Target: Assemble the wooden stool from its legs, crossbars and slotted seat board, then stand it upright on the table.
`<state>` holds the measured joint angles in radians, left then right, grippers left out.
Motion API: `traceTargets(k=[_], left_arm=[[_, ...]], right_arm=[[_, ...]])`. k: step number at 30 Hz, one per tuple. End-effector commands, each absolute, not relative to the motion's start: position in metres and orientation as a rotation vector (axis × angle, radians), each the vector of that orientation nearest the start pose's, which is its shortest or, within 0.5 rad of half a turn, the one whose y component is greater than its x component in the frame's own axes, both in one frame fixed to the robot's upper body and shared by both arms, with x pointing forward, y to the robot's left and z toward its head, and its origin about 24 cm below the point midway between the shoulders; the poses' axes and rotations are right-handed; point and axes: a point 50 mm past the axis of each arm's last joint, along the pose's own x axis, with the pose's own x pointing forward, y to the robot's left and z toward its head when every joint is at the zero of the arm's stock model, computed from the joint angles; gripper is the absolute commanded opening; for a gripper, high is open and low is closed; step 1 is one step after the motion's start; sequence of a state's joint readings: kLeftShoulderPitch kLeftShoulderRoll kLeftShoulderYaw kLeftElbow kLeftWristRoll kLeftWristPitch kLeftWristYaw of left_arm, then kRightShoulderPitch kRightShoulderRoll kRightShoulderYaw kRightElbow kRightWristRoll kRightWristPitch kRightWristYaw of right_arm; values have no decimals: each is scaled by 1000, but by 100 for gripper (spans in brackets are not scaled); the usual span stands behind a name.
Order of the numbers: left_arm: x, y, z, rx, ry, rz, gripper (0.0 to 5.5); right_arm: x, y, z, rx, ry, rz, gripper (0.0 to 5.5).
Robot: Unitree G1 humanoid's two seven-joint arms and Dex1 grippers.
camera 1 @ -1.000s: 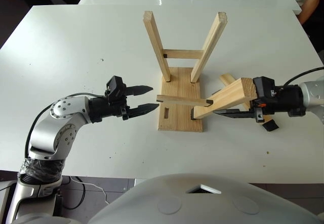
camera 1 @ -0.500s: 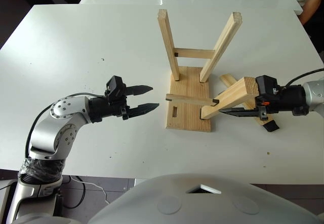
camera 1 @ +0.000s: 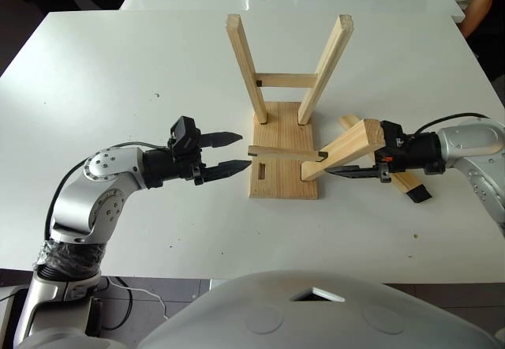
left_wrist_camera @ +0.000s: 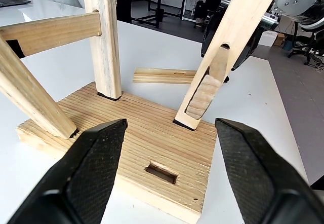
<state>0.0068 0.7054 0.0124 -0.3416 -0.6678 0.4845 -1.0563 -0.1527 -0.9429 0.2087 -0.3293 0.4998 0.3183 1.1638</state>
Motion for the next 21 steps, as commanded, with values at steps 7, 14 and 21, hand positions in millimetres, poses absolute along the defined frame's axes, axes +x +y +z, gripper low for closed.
traceTargets(k=[7, 14, 21], left_arm=[[213, 192, 106, -5, 265, -1204, 323], [214, 190, 106, -13, 263, -1203, 323], [214, 192, 105, -10, 267, -1195, 323]], right_arm=[[217, -200, 84, -330, 737, 1499, 201], [222, -194, 78, -361, 773, 1536, 201], [201, -196, 61, -419, 823, 1574, 201]])
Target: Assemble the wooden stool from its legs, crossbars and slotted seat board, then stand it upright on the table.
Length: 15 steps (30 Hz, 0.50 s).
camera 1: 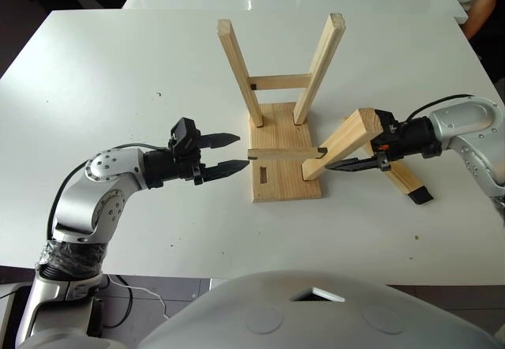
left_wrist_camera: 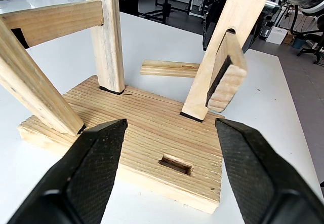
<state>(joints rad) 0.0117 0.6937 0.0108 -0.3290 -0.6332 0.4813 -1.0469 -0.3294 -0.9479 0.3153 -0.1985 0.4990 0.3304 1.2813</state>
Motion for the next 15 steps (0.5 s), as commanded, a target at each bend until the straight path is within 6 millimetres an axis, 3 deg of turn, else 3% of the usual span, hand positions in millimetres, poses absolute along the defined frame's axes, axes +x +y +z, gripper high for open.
traceTargets(k=[1, 12, 15], left_arm=[[214, 192, 105, -10, 267, -1193, 323], [219, 190, 108, -16, 250, -1190, 323], [218, 190, 107, -16, 253, -1186, 323]], right_arm=[[201, -195, 62, -418, 813, 1572, 201], [204, -187, 57, -509, 712, 1514, 201], [210, -185, 59, -508, 678, 1449, 263]])
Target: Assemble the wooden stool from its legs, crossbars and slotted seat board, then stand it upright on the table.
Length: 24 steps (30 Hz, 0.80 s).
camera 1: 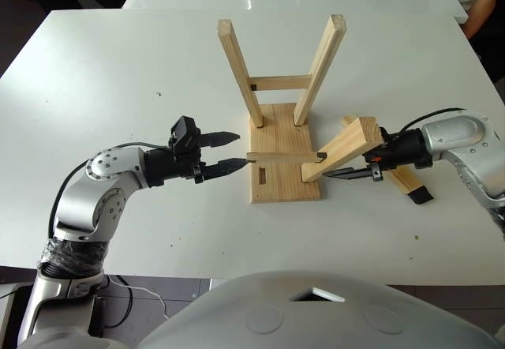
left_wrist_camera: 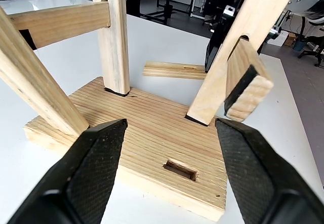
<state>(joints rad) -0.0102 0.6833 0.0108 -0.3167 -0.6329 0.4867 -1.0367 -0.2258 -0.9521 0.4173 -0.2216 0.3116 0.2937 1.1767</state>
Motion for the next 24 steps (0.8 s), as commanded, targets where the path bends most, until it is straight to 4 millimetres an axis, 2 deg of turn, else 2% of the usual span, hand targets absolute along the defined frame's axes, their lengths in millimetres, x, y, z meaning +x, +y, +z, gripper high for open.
traceTargets(k=[1, 4, 8, 10, 13, 16, 21, 24], left_arm=[[218, 190, 107, -17, 255, -1185, 323], [217, 192, 106, -20, 258, -1174, 323], [213, 195, 106, -26, 256, -1149, 323], [209, 199, 106, -32, 253, -1123, 323], [199, 212, 105, -41, 253, -1050, 323], [191, 222, 106, -44, 247, -985, 323], [190, 229, 111, -51, 213, -926, 323], [194, 227, 112, -49, 208, -930, 323]], right_arm=[[210, -186, 60, -506, 673, 1434, 278], [212, -194, 68, -514, 642, 1362, 328], [211, -219, 98, -497, 555, 1188, 331], [205, -230, 114, -487, 480, 1058, 331], [191, -247, 126, -439, 424, 839, 373], [174, -265, 118, -423, 458, 681, 420], [164, -300, 94, -383, 523, 497, 424], [159, -304, 83, -347, 547, 491, 424]])
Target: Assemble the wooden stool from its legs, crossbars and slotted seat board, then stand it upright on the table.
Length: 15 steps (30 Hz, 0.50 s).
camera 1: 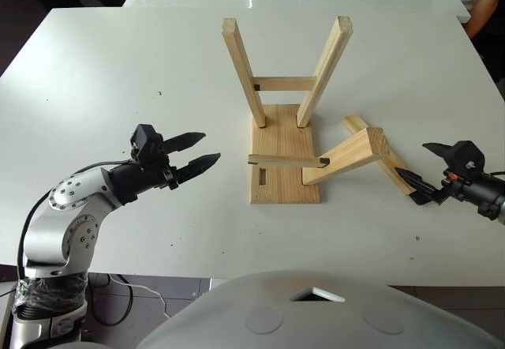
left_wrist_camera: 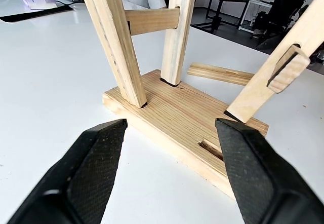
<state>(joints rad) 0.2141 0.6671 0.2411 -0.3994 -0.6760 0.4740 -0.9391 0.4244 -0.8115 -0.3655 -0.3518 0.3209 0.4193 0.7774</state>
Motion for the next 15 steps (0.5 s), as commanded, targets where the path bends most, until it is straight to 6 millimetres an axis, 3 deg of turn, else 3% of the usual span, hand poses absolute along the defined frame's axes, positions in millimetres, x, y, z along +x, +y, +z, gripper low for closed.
traceTargets(k=[1, 10, 15], left_arm=[[195, 226, 112, -48, 207, -933, 323], [203, 219, 116, -47, 194, -962, 323], [203, 216, 115, -49, 192, -969, 323]], right_arm=[[159, -303, 80, -332, 548, 499, 424], [164, -295, 60, -271, 577, 515, 424], [162, -305, 45, -285, 649, 473, 424]])
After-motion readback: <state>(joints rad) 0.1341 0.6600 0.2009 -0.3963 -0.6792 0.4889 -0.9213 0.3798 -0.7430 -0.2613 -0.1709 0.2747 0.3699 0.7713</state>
